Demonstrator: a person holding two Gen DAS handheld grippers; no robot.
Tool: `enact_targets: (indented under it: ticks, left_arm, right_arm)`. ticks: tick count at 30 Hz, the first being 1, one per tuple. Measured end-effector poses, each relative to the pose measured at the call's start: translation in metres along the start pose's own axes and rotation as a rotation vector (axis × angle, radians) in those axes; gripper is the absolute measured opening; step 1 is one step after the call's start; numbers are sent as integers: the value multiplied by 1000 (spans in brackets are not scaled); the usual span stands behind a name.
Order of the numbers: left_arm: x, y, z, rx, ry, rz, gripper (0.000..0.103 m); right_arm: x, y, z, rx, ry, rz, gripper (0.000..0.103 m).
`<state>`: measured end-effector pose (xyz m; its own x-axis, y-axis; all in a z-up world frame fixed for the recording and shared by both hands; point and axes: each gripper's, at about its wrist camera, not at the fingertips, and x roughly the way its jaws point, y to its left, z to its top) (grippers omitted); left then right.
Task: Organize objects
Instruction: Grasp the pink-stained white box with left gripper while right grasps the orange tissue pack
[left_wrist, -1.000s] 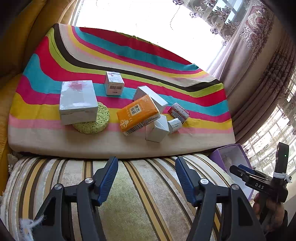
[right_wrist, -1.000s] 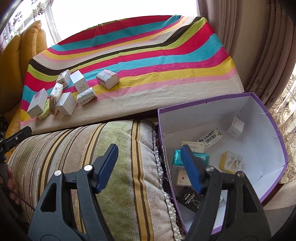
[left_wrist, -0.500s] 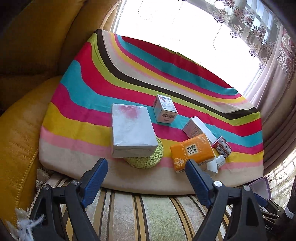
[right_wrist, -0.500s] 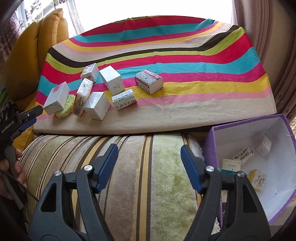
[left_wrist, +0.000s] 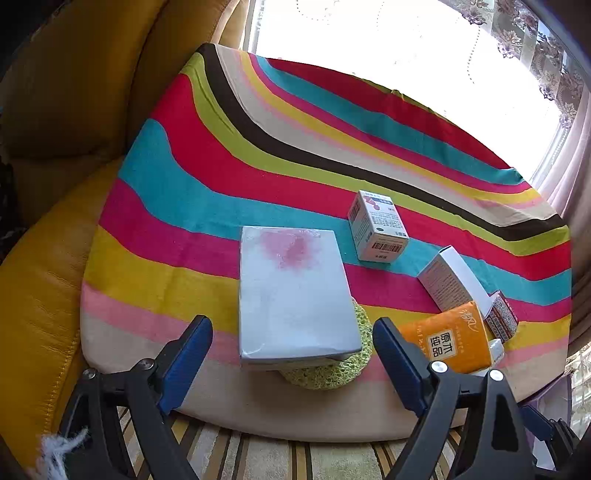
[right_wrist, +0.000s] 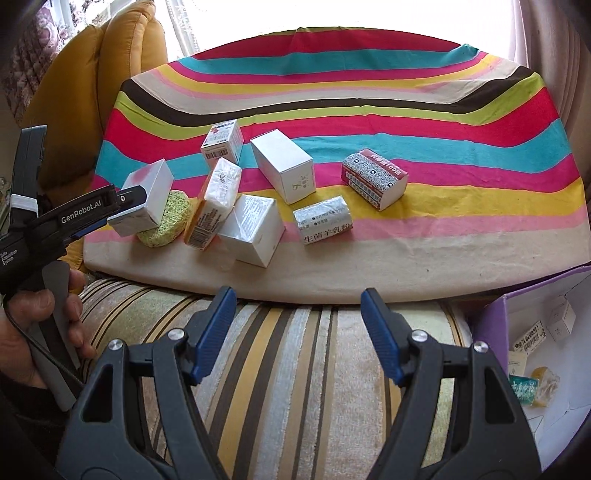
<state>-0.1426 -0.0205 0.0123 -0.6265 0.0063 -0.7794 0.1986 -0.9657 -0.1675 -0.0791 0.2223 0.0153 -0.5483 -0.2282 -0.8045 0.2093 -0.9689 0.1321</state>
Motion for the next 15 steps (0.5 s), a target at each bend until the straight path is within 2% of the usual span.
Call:
enact_targets:
  ticks: [9,13,15]
  left_arm:
    - [9,4,-1,-19,25,-26,90]
    - [14,4,0,-17,31,-31,89]
    - [15,4,2,-14,31,-41,85]
  right_arm:
    - [16,23,20,-38,-16,16,73]
    - [16,44,26,-146,-55,-61,74]
    - [17,56,27,-197,-76,-95,81]
